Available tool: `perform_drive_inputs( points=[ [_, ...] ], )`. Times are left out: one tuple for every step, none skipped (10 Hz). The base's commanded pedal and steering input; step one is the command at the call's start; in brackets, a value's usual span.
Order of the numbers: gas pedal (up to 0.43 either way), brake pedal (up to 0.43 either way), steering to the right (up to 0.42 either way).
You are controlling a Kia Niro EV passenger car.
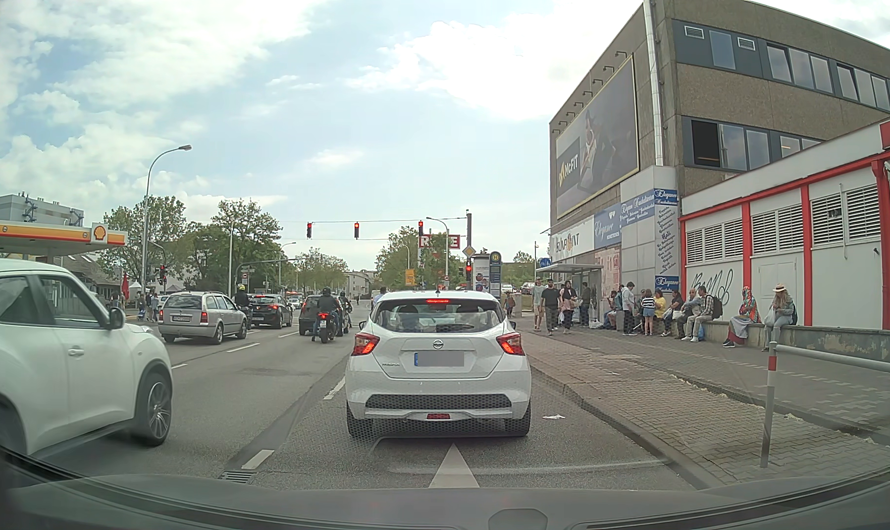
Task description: Follow the waypoints while adhering to traffic rules and regulations
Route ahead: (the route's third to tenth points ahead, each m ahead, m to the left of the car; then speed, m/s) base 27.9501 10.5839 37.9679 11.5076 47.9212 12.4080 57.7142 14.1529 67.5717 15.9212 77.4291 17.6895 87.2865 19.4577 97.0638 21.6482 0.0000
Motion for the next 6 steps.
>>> perform_drive_inputs(
  points=[
    [0.0, 0.311, -0.082],
    [0.0, 0.311, -0.082],
    [0.0, 0.311, -0.082],
    [0.0, 0.311, -0.082],
    [0.0, 0.311, -0.082],
    [0.0, 0.311, -0.082]
  ],
)
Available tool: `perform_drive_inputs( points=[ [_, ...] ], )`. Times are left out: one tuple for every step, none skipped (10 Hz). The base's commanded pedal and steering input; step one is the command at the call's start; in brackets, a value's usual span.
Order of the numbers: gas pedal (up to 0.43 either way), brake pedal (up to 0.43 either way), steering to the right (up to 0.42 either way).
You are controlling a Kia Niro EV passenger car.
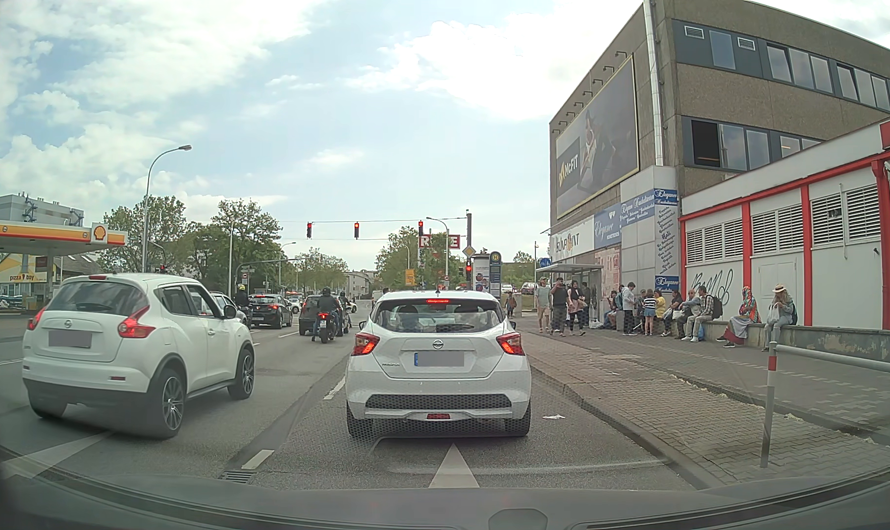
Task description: Follow the waypoints while adhering to traffic rules and regulations
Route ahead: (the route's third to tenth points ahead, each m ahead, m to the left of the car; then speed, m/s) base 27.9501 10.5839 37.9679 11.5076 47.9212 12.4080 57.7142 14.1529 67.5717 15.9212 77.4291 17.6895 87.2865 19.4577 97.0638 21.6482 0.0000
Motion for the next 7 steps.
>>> perform_drive_inputs(
  points=[
    [0.0, 0.311, -0.082],
    [0.0, 0.311, -0.082],
    [0.0, 0.311, -0.082],
    [0.0, 0.311, -0.082],
    [0.0, 0.311, -0.082],
    [0.0, 0.311, -0.082],
    [0.0, 0.311, -0.082]
  ],
)
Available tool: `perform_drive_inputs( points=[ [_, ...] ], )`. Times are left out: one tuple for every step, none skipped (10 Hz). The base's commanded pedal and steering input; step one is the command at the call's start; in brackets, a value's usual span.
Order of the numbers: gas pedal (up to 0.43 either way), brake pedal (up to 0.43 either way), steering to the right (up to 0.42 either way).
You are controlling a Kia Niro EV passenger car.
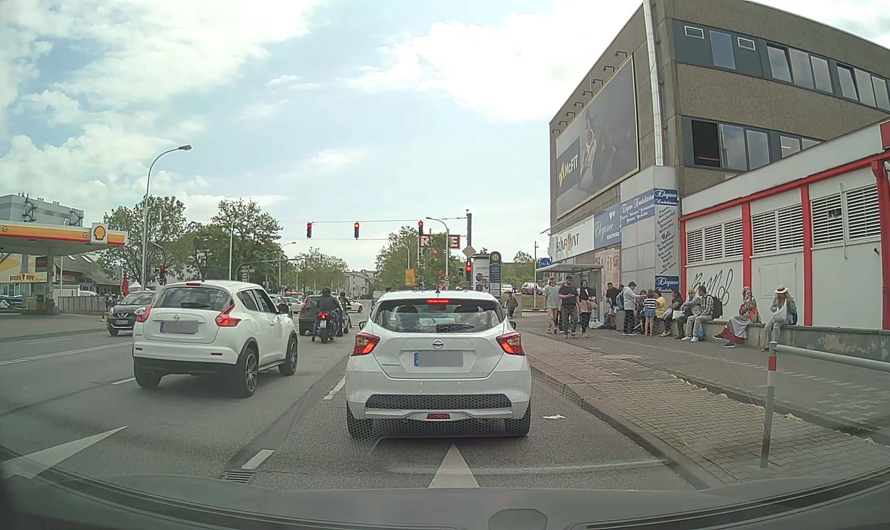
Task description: Follow the waypoints while adhering to traffic rules and regulations
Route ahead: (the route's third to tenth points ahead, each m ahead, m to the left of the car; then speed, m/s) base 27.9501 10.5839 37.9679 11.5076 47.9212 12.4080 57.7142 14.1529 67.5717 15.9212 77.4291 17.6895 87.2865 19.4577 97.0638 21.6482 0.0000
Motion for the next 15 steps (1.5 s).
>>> perform_drive_inputs(
  points=[
    [0.0, 0.311, -0.082],
    [0.0, 0.311, -0.082],
    [0.0, 0.311, -0.082],
    [0.0, 0.311, -0.082],
    [0.0, 0.311, -0.082],
    [0.0, 0.311, -0.082],
    [0.0, 0.311, -0.082],
    [0.0, 0.311, -0.082],
    [0.0, 0.311, -0.082],
    [0.0, 0.311, -0.082],
    [0.0, 0.311, -0.082],
    [0.0, 0.311, -0.082],
    [0.0, 0.311, -0.082],
    [0.0, 0.311, -0.082],
    [0.0, 0.311, -0.082]
  ],
)
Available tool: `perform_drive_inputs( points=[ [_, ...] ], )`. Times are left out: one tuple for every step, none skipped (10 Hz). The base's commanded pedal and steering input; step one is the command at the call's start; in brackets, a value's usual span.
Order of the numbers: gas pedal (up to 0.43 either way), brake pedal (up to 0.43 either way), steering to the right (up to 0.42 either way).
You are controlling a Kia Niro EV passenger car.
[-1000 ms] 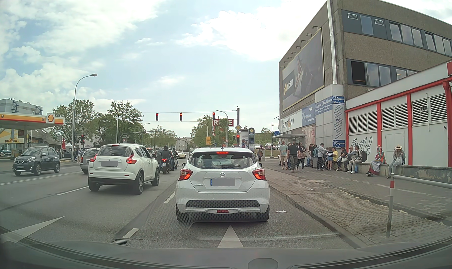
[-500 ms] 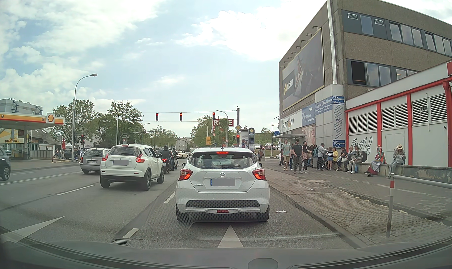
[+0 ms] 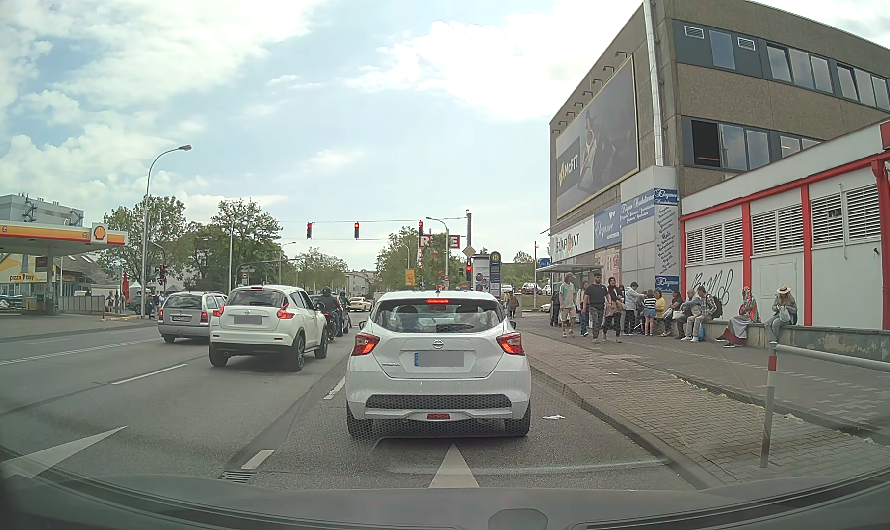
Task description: Follow the waypoints while adhering to traffic rules and regulations
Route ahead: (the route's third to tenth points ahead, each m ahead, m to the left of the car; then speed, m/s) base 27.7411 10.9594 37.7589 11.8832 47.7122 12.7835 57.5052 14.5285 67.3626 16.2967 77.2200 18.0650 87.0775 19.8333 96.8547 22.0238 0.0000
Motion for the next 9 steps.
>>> perform_drive_inputs(
  points=[
    [0.0, 0.311, -0.082],
    [0.0, 0.311, -0.082],
    [0.0, 0.311, -0.082],
    [0.0, 0.311, -0.082],
    [0.0, 0.311, -0.082],
    [0.0, 0.311, -0.082],
    [0.0, 0.311, -0.082],
    [0.0, 0.311, -0.082],
    [0.0, 0.311, -0.082]
  ],
)
